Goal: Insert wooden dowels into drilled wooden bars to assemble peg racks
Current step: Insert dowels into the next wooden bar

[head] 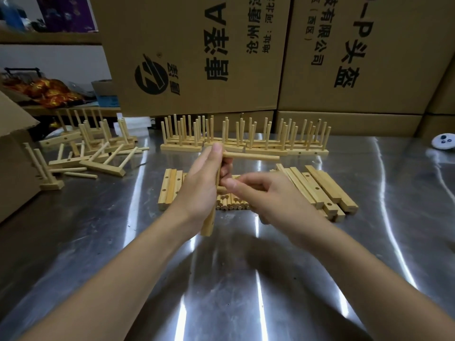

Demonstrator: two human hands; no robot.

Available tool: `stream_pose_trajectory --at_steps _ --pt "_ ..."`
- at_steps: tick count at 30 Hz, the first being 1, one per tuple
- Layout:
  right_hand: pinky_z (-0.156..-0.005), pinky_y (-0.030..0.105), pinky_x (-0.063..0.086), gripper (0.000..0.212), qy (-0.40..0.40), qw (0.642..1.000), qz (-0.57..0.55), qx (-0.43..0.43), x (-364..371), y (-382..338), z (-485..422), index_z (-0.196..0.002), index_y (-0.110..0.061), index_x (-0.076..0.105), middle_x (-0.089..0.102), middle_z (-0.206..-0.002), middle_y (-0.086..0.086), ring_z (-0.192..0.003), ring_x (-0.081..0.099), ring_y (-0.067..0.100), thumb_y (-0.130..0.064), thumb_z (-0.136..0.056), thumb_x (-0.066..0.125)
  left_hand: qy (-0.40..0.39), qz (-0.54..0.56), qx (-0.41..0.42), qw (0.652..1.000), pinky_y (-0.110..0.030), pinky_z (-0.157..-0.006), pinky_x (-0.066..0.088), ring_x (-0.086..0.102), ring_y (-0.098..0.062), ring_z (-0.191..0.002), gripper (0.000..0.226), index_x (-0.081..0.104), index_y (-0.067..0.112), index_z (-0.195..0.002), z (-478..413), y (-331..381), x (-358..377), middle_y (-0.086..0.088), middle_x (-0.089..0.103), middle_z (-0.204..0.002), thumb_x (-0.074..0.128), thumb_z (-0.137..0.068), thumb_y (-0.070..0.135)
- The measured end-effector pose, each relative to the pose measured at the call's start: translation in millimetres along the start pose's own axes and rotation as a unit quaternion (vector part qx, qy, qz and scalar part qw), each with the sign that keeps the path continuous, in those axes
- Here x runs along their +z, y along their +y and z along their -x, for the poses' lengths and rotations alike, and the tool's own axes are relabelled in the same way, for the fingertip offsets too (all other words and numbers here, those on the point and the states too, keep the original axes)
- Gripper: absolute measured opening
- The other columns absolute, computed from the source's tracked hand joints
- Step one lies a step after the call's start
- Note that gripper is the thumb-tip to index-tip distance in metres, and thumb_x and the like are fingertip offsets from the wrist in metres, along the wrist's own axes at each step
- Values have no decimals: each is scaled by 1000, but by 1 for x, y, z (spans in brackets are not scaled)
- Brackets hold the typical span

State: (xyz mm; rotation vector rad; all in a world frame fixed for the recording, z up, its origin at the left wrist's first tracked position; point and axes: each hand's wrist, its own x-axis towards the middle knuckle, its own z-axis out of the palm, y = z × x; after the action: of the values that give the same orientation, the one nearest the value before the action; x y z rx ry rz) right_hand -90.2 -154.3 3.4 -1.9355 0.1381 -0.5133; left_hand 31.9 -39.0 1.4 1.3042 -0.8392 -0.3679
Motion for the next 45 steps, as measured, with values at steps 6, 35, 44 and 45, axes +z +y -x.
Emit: stream_pose_trajectory --at_steps 6,35,44,45 --pt "-62 20 51 39 165 986 17 -21 -23 7 0 -117 -33 70 72 -88 -12 -81 68 4 -54 -86 80 1 -54 8 998 -21 -59 45 45 -8 -66 44 54 16 -98 -2 -4 -7 7 47 -78 33 -113 52" --pt "-52 15 26 30 73 977 162 -119 -20 -3 5 -81 -39 69 45 -50 -15 -49 37 5 -26 -107 64 -112 -83 -34 990 -26 -52 36 40 -12 -60 46 50 15 -90 7 6 1 0 40 -73 33 -114 50" --pt "-46 11 26 33 72 985 133 -83 -16 -10 6 -77 -33 72 39 -44 -15 -43 34 5 -26 -107 63 -89 -145 13 985 -25 -51 33 37 -12 -59 47 49 17 -85 7 5 1 6 41 -69 32 -114 51" --pt "-46 11 27 32 74 985 133 -81 -16 -10 6 -77 -31 73 39 -44 -15 -43 34 5 -27 -107 63 -87 -150 17 985 -22 -50 34 38 -10 -58 47 49 16 -85 7 5 2 7 41 -68 32 -115 49"
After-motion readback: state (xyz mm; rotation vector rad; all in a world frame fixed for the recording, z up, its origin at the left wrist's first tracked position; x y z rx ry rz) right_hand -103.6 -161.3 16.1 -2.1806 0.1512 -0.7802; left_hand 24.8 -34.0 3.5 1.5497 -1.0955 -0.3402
